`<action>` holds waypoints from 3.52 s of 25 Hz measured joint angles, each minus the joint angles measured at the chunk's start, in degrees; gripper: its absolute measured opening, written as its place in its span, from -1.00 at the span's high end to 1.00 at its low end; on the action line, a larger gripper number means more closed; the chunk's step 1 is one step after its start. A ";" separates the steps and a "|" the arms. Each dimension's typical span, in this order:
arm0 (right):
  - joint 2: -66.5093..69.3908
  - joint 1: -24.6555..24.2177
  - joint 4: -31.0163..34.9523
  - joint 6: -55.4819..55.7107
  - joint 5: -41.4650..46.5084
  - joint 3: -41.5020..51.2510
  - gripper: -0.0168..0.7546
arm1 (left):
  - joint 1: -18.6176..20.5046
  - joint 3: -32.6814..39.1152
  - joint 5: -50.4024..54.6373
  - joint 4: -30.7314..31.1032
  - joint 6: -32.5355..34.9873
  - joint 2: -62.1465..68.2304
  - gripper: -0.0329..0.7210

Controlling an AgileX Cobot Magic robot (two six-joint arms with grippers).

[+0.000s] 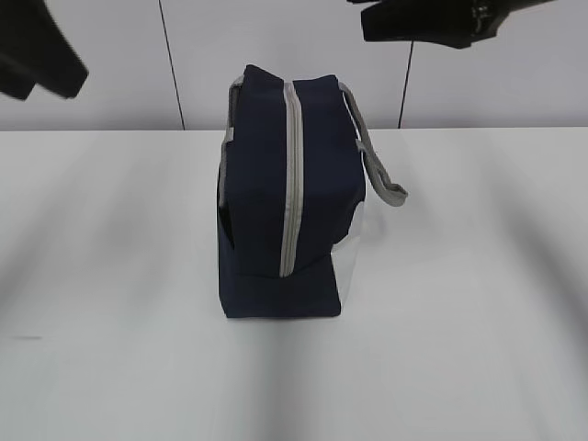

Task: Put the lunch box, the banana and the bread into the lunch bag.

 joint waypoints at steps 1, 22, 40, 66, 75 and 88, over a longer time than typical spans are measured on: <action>-1.65 0.00 0.00 -0.43 0.04 2.20 -0.24 | 0.00 2.76 0.00 0.21 -0.02 -2.24 -0.20; -28.46 0.00 0.00 -1.50 0.39 27.29 -0.24 | 0.00 47.37 -0.04 9.13 -0.12 -57.02 -0.09; -47.22 0.00 0.00 -1.37 10.43 46.74 -0.24 | 0.00 56.15 -8.01 15.41 -0.23 -76.00 0.09; -48.49 0.00 5.23 1.17 49.80 63.47 -0.20 | 0.00 56.15 -8.01 15.41 -0.23 -76.00 0.12; -48.34 0.11 9.25 -1.41 50.99 63.65 -0.19 | 0.00 56.15 -8.01 15.41 -0.23 -76.00 0.13; -47.97 19.88 63.41 -73.60 70.52 63.54 -0.19 | 0.00 56.15 -8.10 15.41 -0.23 -76.00 0.25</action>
